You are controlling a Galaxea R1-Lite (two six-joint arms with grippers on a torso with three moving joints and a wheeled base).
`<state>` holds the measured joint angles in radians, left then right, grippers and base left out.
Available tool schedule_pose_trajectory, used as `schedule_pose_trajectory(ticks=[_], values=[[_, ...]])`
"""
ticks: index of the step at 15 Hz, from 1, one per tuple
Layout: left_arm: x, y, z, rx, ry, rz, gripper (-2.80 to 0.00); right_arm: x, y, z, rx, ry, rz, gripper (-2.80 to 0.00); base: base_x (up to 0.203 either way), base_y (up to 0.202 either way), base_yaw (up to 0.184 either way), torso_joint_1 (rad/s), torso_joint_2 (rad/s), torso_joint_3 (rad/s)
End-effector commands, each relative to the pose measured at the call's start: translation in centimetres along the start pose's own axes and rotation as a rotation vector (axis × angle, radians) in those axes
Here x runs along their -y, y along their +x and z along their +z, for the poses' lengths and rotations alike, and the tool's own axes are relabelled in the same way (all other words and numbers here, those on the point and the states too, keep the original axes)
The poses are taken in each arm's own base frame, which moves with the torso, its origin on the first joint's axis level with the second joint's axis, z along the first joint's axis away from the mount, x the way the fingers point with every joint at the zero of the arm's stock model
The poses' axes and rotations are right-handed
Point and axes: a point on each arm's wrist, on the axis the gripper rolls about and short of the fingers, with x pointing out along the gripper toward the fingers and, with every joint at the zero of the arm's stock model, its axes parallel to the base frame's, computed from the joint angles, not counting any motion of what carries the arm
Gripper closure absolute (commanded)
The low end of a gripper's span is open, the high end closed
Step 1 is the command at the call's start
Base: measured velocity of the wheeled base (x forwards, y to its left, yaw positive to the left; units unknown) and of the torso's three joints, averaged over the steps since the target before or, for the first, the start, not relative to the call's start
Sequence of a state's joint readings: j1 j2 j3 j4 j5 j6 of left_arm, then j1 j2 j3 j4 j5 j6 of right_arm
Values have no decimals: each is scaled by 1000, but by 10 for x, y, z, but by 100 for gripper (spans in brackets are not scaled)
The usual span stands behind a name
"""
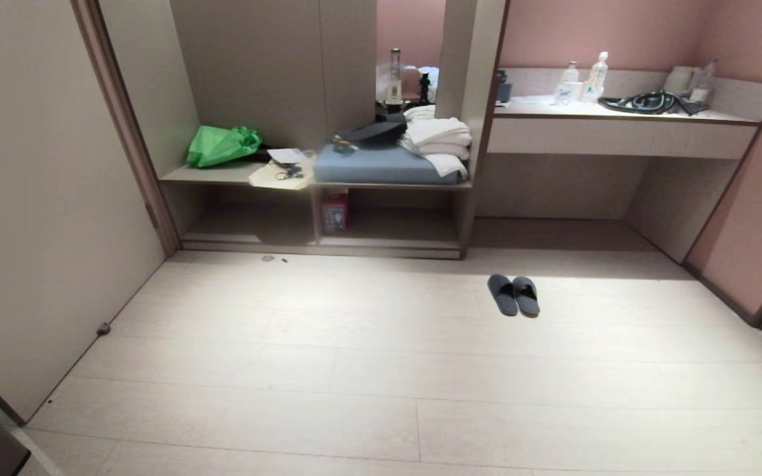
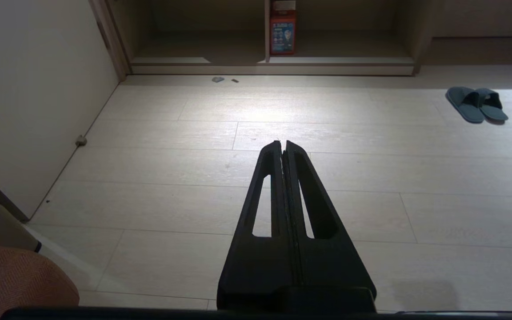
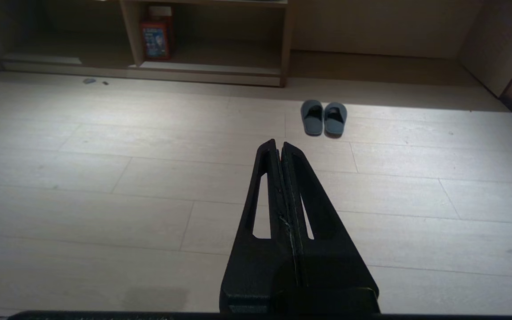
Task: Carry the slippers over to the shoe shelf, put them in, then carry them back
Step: Pick up the slippers on the floor
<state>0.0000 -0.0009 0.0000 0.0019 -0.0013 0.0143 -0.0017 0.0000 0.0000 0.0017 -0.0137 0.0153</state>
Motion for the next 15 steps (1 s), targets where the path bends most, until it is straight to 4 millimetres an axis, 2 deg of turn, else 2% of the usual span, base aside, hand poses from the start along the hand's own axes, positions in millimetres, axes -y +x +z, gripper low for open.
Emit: schedule_pose_trajectory(ticks=[1, 15], values=[[0, 0, 0, 0, 0, 0, 0, 0, 0, 0, -2, -2, 0, 0, 0, 0, 0, 0, 0, 0], [0, 0, 0, 0, 1, 0, 0, 0, 0, 0, 4, 27, -4, 0, 0, 0, 0, 0, 0, 0]])
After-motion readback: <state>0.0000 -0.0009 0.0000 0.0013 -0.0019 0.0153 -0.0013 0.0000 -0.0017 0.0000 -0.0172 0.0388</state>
